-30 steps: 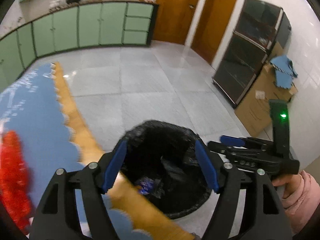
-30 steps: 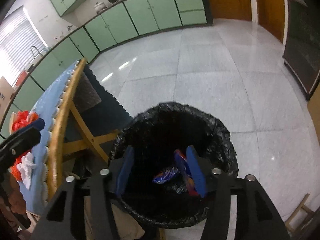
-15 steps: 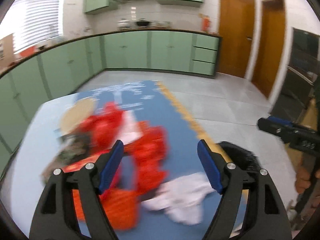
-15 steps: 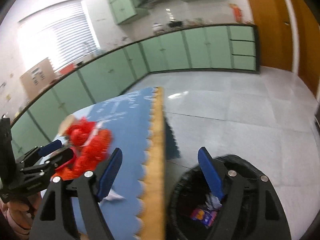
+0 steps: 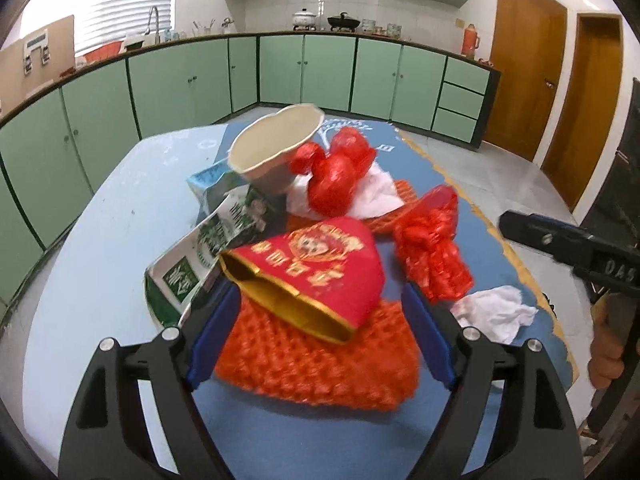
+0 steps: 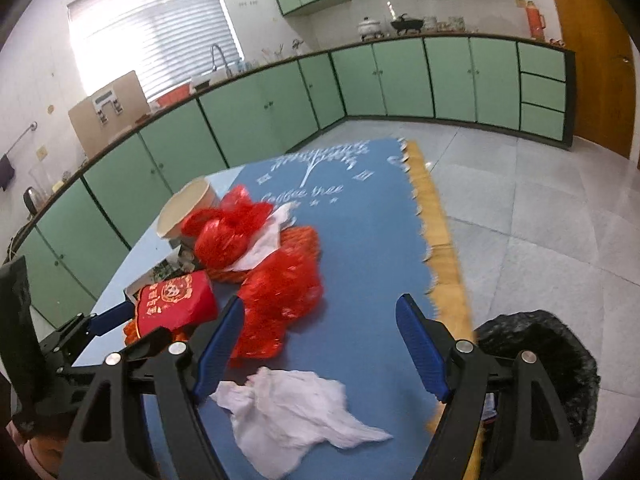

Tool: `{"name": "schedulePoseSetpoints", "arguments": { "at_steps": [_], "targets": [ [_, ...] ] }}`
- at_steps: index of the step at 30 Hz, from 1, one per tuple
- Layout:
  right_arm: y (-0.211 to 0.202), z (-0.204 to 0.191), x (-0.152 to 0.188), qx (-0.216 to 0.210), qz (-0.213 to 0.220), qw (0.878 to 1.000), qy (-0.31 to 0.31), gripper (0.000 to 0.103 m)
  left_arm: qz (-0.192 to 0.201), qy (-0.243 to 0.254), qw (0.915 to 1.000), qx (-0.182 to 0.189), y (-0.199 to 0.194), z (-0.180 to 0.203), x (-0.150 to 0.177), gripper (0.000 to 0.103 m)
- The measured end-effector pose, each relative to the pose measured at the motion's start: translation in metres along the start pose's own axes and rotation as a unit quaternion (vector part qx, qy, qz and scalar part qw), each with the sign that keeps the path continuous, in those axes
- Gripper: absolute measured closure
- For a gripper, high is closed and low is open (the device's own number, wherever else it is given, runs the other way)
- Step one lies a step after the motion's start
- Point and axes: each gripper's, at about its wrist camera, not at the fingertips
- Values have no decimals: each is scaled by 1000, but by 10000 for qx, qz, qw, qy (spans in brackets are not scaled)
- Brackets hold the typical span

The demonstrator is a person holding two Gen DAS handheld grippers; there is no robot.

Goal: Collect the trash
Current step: 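Return to the table and grasp the red plastic bag with the right tool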

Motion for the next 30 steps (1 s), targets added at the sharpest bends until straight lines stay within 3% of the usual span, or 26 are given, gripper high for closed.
{"name": "schedulePoseSetpoints", "arguments": {
  "at_steps": [4, 6, 8, 10, 13, 17, 22, 30],
  "targets": [
    [17, -19, 0, -189, -188, 9996, -137, 30, 10, -108, 9999, -29, 0, -12, 6, 27],
    [28, -27, -2, -258, -357, 9987, -248, 38, -4, -141, 9999, -35, 1, -16, 7, 36],
    [37, -31, -1, -408, -543, 9973, -272, 60, -37, -186, 9998, -5, 3, -20, 8, 41],
    [44, -31, 1, -595, -709, 9955, -182, 73, -45, -216, 9997, 40, 4, -23, 8, 42],
    [41, -32, 3, -532, -702, 9956, -312, 84, -70, -194, 9998, 66, 6, -22, 10, 42],
    [23, -28, -3, -461, -404, 9975, -338, 86, -84, -243, 9996, 95, -1, -21, 12, 41],
    [-3, -20, -8, -400, -102, 9987, -304, 87, -95, -266, 9996, 83, -12, -20, 21, 29],
    [-22, -10, 3, -357, -71, 9991, -238, 87, -295, -276, 9992, -39, 5, -18, 32, 19]
  ]
}}
Point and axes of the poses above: each gripper's, at about its wrist camera, not at the fingertips, and y roughly the way its jaws point, z to its right, x to its underside, and after that the axes turned 10 degrees about -y, right-handed
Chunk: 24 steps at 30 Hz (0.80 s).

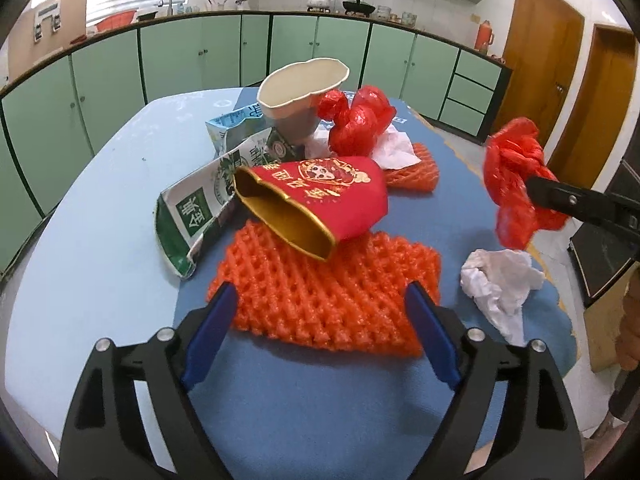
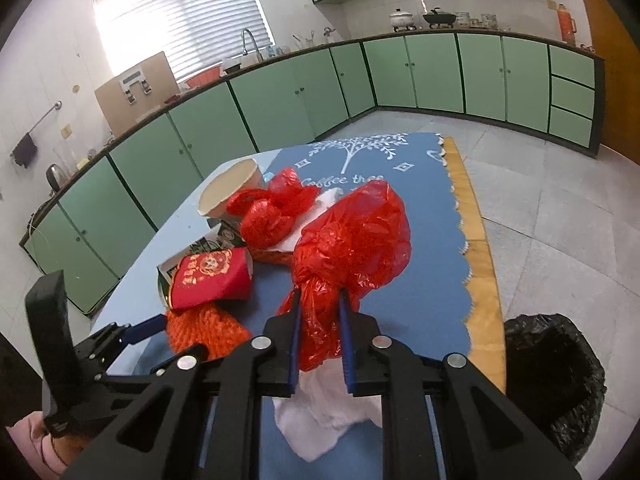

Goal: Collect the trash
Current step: 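Return to the table and grasp the red plastic bag with the right tool, then grasp the orange foam net with the left tool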

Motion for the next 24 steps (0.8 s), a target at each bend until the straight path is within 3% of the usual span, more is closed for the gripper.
{"name": "schedulePoseSetpoints", "arguments": {
  "at_steps": [2, 4, 14, 24],
  "targets": [
    [0, 5, 4, 11, -46, 10000, 78, 87, -4, -14, 10000, 13, 3, 1, 1, 19],
    [-1, 8, 6, 23, -62, 9999, 127, 87, 16, -61, 10000, 4, 3, 0, 1, 27],
    [-4, 7, 5, 34, -5, 9999, 143, 87, 168, -186, 9997, 63, -10, -4, -4, 94],
    [-39, 14, -4, 142, 404, 9990, 130, 87, 705, 19, 9965, 446, -74, 18, -17, 95]
  ]
}}
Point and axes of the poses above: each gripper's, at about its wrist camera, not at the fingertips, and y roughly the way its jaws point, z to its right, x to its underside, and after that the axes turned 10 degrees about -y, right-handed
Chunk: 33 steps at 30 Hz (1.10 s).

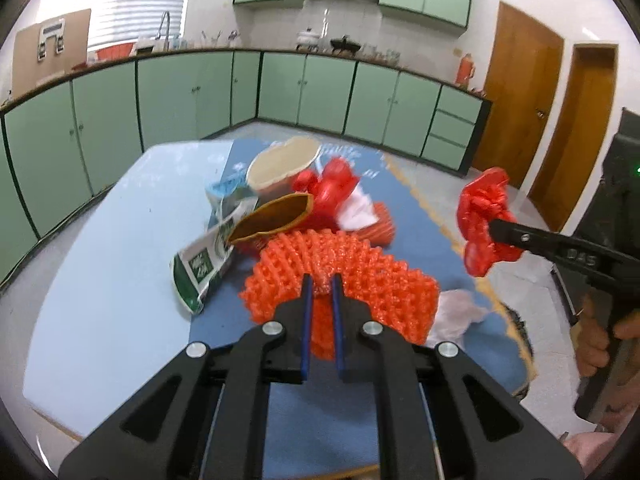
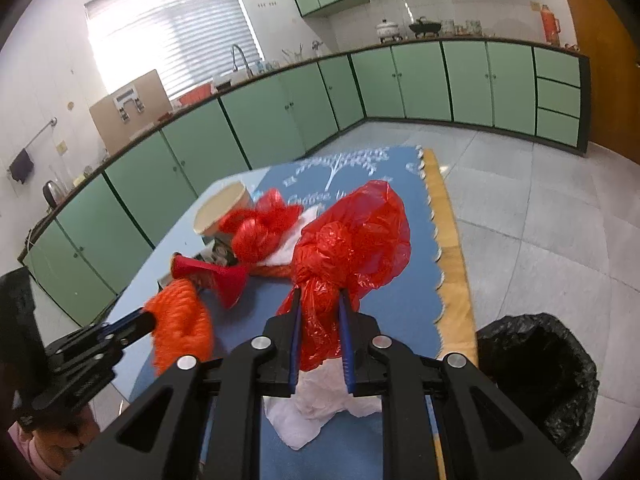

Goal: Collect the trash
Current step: 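Grasp the orange foam net with the left tool, then carry the net and red bag to the bin and release both tools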

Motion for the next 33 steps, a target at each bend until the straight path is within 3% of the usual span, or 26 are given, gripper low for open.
{"name": "schedulePoseSetpoints", "arguments": {
  "at_steps": [6, 15, 25, 33],
  "targets": [
    [-31, 13, -4, 176, 286, 9994, 34, 87, 225, 256, 9988, 346, -19, 28, -13, 95],
    [-68, 58, 14, 744, 383, 9957, 404, 87, 119, 642, 9931, 973, 14, 84, -18, 95],
    [-98, 127, 65, 1589, 83, 9813, 1083, 87, -387, 1236, 9731, 1904, 75, 186, 3, 95],
    [-107, 174, 110, 2006, -182, 9656, 1644, 87, -689, 1709, 9584, 2181, 118, 250, 34, 95]
  ]
}}
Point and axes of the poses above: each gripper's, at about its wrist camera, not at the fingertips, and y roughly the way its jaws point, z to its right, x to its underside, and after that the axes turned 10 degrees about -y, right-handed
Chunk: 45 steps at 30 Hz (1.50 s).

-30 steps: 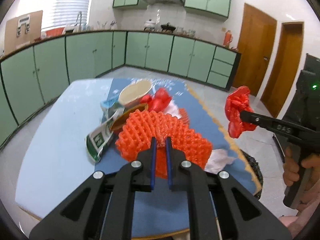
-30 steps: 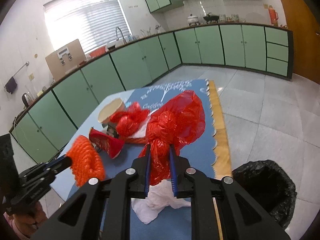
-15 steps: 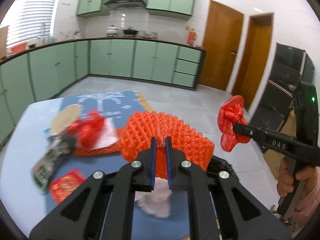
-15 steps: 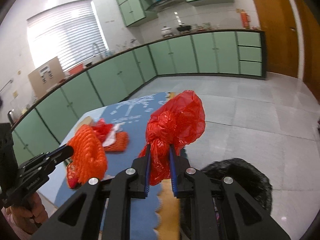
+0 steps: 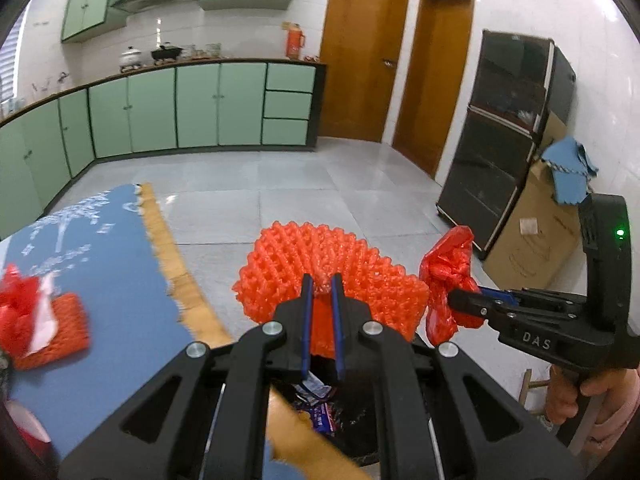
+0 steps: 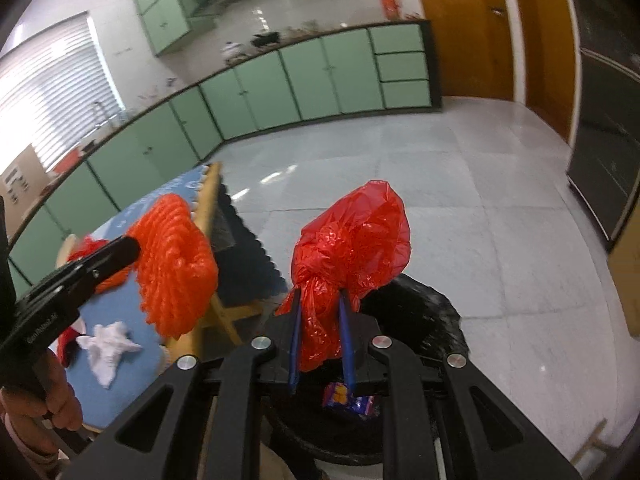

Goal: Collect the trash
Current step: 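Carry the net and red bag to the bin and release both tools, then grasp the white tissue with the right tool while the left tool grasps the red paper packet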

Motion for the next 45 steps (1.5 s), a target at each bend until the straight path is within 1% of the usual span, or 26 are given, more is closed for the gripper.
{"name": "schedulePoseSetpoints", "arguments": {
  "at_steps": [4, 7, 10, 11, 12, 13, 14, 15, 17, 18, 19, 20, 22, 25, 27, 31, 33, 35, 39, 40, 42, 45],
  "targets": [
    [7, 13, 8, 143, -132, 9998, 71, 87, -224, 92, 9997, -27, 29, 4, 8, 95],
    [14, 20, 11, 170, -224, 9995, 109, 87, -454, 81, 9989, -11, 50, 6, 13, 94],
    [19, 22, 12, 182, -290, 9994, 105, 86, -692, 14, 9976, 40, 65, 3, 18, 91],
    [19, 23, 12, 184, -306, 9993, 104, 86, -746, -8, 9972, 35, 68, 2, 20, 88],
    [20, 24, 11, 191, -338, 9992, 99, 85, -790, -40, 9969, 40, 70, 1, 20, 87],
    [22, 23, 11, 192, -373, 9991, 87, 83, -832, -90, 9965, 42, 72, -1, 21, 86],
    [23, 23, 12, 219, -393, 9990, 73, 80, -838, -128, 9964, 47, 71, -2, 21, 82],
    [23, 23, 12, 249, -397, 9989, 63, 79, -839, -153, 9963, 59, 71, -4, 21, 77],
    [24, 22, 11, 264, -411, 9988, 44, 71, -812, -165, 9965, 44, 67, -5, 20, 70],
    [24, 21, 12, 273, -407, 9988, 41, 69, -797, -174, 9967, 46, 66, -6, 19, 69],
    [24, 20, 11, 304, -403, 9987, 34, 62, -786, -189, 9967, 60, 63, -6, 18, 68],
    [24, 20, 12, 334, -392, 9987, 28, 57, -765, -198, 9969, 58, 60, -7, 18, 67],
    [22, 17, 11, 337, -377, 9987, 19, 56, -718, -201, 9972, 48, 54, -8, 16, 67],
    [18, 10, 7, 296, -299, 9991, 1, 50, -544, -210, 9983, -43, 37, -10, 12, 63],
    [15, 3, 3, 216, -220, 9995, -73, 49, -387, -269, 9988, -161, 22, -17, 11, 60],
    [10, -25, -8, -76, -41, 9996, -282, 46, -125, -355, 9983, -445, -10, -37, 7, 59],
    [7, -46, -14, -318, 71, 9986, -429, 45, 12, -383, 9971, -660, -27, -48, 6, 56],
    [5, -66, -18, -544, 165, 9968, -555, 44, 120, -492, 9942, -949, -48, -67, 10, 55],
    [7, -112, -26, -938, 293, 9914, -864, 44, 255, -716, 9862, -1471, -82, -100, 22, 54],
    [8, -125, -28, -1012, 314, 9897, -967, 44, 308, -791, 9824, -1665, -93, -111, 25, 54],
    [12, -142, -27, -1156, 291, 9867, -1107, 44, 374, -951, 9757, -1938, -110, -128, 32, 54],
    [22, -170, -23, -1382, 205, 9814, -1320, 44, 432, -1117, 9676, -2222, -128, -148, 38, 53]
  ]
}}
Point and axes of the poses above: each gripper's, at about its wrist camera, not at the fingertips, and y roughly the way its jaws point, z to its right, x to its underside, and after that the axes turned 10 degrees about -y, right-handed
